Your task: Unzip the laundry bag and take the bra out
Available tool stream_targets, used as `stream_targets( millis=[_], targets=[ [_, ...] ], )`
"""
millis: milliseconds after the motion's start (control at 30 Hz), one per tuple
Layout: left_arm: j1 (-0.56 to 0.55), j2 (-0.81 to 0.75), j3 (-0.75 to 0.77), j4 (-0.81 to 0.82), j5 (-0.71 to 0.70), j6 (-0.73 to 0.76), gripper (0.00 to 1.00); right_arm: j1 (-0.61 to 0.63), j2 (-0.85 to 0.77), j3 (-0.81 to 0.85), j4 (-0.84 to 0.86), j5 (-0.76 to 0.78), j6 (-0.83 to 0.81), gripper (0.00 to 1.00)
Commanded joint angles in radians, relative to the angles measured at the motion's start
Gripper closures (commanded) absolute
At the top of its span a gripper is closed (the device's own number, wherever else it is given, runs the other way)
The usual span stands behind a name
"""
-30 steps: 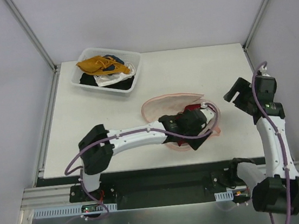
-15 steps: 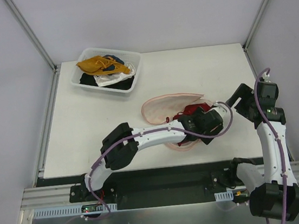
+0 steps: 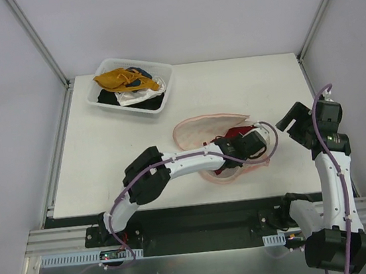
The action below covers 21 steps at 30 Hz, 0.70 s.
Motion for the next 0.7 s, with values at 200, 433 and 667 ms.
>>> stream_targets(
  millis=[200, 433, 667],
  targets=[
    [0.253, -0.441, -0.187, 0.029, 0.271, -0.095, 1.00, -0.009, -0.039, 0.032, -0.019, 0.006, 0.031, 0.19],
    [0.437, -0.603, -0.211, 0.033, 0.274, -0.058, 1.00, -0.009, -0.030, -0.008, 0.008, -0.021, 0.071, 0.19],
    [0.576, -0.652, -0.155, 0.033, 0.246, -0.045, 1.00, -0.009, -0.039, 0.000, -0.001, -0.027, 0.053, 0.19]
  ],
)
